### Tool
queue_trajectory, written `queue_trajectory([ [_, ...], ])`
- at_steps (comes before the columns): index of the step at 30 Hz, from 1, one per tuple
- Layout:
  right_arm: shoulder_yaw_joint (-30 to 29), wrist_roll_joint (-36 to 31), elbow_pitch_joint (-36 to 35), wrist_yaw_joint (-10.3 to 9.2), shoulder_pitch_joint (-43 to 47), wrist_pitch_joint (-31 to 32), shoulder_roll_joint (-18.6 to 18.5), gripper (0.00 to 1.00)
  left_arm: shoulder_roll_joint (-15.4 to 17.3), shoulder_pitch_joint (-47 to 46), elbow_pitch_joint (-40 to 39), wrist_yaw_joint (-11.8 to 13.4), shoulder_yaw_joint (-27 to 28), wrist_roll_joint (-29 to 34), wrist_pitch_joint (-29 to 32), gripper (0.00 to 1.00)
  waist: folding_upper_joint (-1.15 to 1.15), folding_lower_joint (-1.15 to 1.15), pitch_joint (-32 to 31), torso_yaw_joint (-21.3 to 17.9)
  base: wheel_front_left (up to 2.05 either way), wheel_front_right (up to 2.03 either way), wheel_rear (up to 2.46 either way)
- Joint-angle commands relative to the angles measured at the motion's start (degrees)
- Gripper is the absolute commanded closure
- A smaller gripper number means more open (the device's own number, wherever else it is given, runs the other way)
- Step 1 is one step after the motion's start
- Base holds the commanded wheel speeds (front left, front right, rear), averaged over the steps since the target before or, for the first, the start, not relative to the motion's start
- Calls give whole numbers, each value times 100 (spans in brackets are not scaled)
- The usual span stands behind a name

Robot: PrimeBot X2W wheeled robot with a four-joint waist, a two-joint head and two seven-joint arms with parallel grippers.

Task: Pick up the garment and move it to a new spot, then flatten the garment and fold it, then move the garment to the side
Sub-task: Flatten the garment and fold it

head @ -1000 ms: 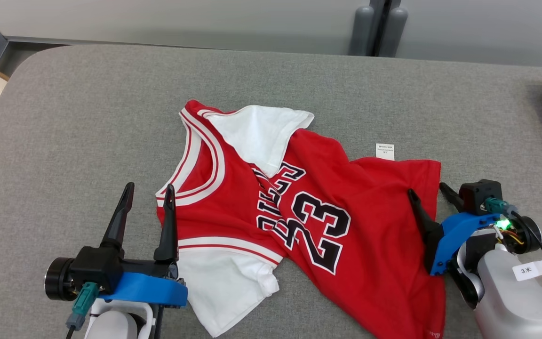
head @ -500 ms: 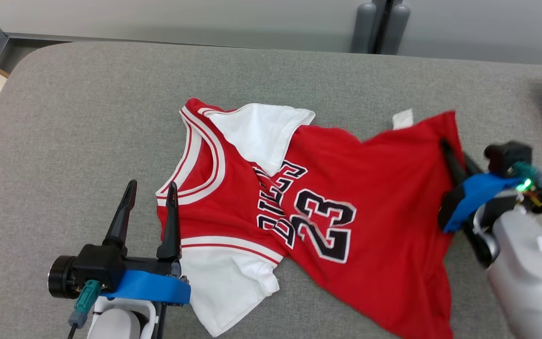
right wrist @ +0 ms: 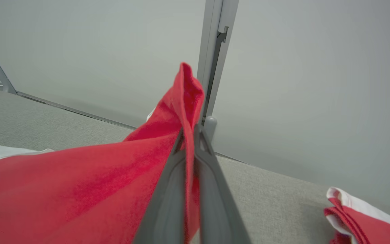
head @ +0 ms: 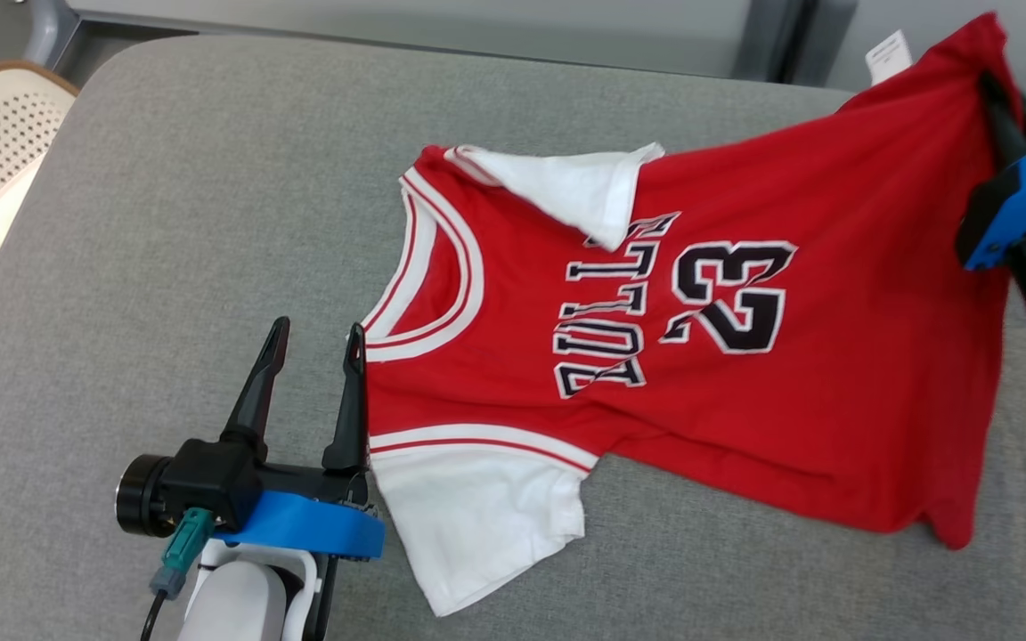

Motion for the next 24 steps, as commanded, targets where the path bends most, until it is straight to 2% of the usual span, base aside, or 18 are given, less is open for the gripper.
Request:
queue_trajectory([
  [1, -6, -39, 157, 1, -237, -2, -91, 100, 2, -143, -13, -2, -35, -37, -26, 0, 0, 0, 117, 128, 0, 0, 0],
  [6, 18, -114, 552, 1, -494, 15, -114, 100, 1, -185, -23, 36, -83, -71, -26, 0, 0, 0, 201, 209, 0, 0, 0],
  [7, 23, -117, 636, 1, -540, -29, -107, 95, 1, -193, -24, 44, -85, -81, -26, 0, 0, 0, 212, 211, 0, 0, 0],
  [8, 15, -110, 718, 1, -573, -73, -78, 24, 1, -193, -27, 58, -79, -87, -26, 0, 0, 0, 221, 202, 0, 0, 0],
  [9, 12, -89, 786, 1, -581, -118, -41, 0, 1, -186, -30, 67, -75, -86, -26, 0, 0, 0, 225, 185, 0, 0, 0],
  [14, 38, -28, 954, 1, -404, -443, 5, 0, 4, -110, 16, 97, -8, -49, -26, 0, 0, 0, 126, -25, 0, 0, 0],
  [18, -18, 47, 759, 1, -23, -619, 5, 0, 2, 6, 29, 97, 142, 47, -26, 0, 0, 0, -65, -293, 0, 0, 0],
  [20, -99, 92, 429, 1, 201, -644, -3, 0, 4, 67, 20, 81, 252, 113, -26, 0, 0, 0, -160, -454, 0, 0, 0],
  [24, -485, 117, -736, 1, 1027, -641, -26, 0, 6, 200, 8, 40, 444, 217, -26, 0, 0, 0, -344, -716, 0, 0, 0],
])
